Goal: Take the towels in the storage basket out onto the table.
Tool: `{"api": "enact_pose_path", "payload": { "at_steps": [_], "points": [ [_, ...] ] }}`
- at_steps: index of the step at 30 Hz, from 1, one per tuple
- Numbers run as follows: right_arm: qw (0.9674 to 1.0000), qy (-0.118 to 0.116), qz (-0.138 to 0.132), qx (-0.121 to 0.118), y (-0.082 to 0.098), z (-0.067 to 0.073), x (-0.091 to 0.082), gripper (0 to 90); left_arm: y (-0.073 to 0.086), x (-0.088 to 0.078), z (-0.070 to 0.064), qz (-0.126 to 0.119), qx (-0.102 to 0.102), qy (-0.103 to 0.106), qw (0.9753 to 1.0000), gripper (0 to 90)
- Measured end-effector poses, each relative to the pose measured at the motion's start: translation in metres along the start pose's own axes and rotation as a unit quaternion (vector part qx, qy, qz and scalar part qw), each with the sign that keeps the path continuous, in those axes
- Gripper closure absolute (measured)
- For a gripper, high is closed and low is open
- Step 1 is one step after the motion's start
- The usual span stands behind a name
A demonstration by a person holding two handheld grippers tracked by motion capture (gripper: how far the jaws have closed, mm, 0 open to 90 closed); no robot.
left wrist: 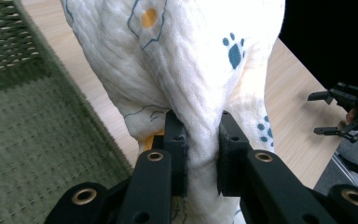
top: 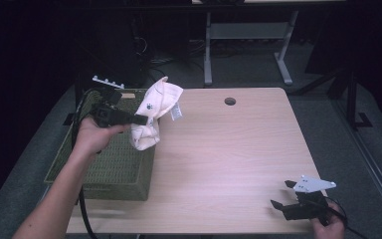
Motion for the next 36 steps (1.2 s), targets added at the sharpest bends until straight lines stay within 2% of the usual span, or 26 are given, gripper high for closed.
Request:
{"api": "enact_pose_path", "payload": {
  "at_steps": [33,36],
  "points": [
    [1.0,-0.005,-0.006,-0.003,0.0,0.0,0.0,14.0,-0.014,0.075,-0.041,0.032,0.022,0.049,0.998,77.2],
    [0.9999,-0.007,-0.007,-0.003,0.0,0.0,0.0,14.0,-0.016,0.083,-0.044,0.039,0.031,0.053,0.9973,77.2]
  ]
}}
Point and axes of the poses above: each handheld gripper's, and its own axes: x roughly forward along the jaws, y roughly out of its underside, z roughly to its left, the point moved 8 cm from there along x, roughly forward along the jaws, and after that the axes turned 2 degrees about -z, right-handed, at the moved point
